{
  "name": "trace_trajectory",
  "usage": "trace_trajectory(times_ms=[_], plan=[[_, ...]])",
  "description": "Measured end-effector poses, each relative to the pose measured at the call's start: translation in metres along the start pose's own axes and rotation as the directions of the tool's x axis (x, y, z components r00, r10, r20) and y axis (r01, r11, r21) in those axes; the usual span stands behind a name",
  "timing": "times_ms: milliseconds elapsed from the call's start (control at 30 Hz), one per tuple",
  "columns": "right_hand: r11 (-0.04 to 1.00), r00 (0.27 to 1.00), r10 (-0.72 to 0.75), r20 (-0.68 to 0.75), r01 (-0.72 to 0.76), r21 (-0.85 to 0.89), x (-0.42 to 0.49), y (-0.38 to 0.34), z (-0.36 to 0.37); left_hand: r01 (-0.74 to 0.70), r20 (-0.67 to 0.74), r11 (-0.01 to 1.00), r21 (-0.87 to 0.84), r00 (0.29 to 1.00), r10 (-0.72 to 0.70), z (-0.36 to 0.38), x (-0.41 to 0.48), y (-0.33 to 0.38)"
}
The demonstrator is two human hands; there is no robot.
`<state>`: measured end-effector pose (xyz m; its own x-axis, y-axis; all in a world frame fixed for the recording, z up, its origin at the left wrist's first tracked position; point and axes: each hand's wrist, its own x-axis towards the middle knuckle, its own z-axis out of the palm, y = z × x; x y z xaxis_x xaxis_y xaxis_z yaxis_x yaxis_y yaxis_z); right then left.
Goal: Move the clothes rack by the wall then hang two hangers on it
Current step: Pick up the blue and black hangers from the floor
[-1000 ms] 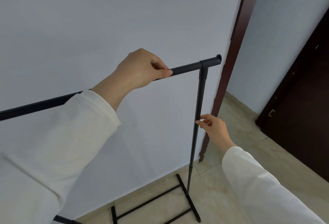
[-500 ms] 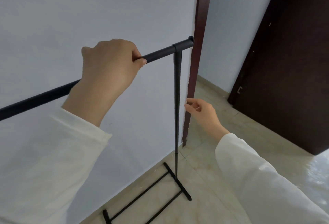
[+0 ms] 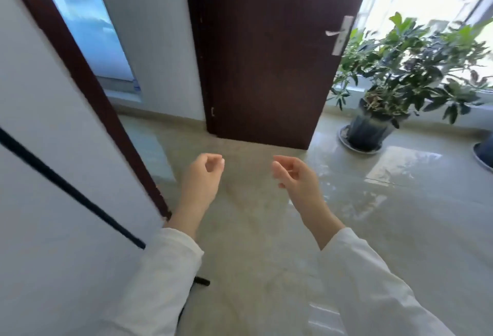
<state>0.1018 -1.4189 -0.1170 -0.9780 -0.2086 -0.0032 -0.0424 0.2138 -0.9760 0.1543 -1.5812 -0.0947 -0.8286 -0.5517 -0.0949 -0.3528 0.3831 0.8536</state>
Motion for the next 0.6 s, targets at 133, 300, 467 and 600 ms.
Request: trace_trajectory(times_ms=[133, 300, 467, 600], plan=[[0.993, 0.971, 0.116, -0.211, -0.115, 0.016, -0.043, 0.042, -0.122, 0.358, 0.39, 0.856, -0.372, 0.897, -0.206, 0.149, -0.055, 0.026], [0.958, 0.803, 0.286, -0.522, -0.246, 0.146, -0.137, 0.119, -0.296, 0.482, 0.738, 0.852, -0.205, 0.648, -0.189, 0.333, -0.186, 0.064], [0.912, 0.525, 0.405, -0.749, -0.286, 0.294, -0.239, 0.168, -0.423, 0.361, 0.895, 0.932, -0.035, 0.427, -0.132, 0.453, -0.305, 0.108], [0.882, 0.285, 0.451, -0.845, -0.288, 0.374, -0.31, 0.191, -0.494, 0.216, 0.964, 0.976, 0.035, 0.249, -0.09, 0.526, -0.392, 0.139]])
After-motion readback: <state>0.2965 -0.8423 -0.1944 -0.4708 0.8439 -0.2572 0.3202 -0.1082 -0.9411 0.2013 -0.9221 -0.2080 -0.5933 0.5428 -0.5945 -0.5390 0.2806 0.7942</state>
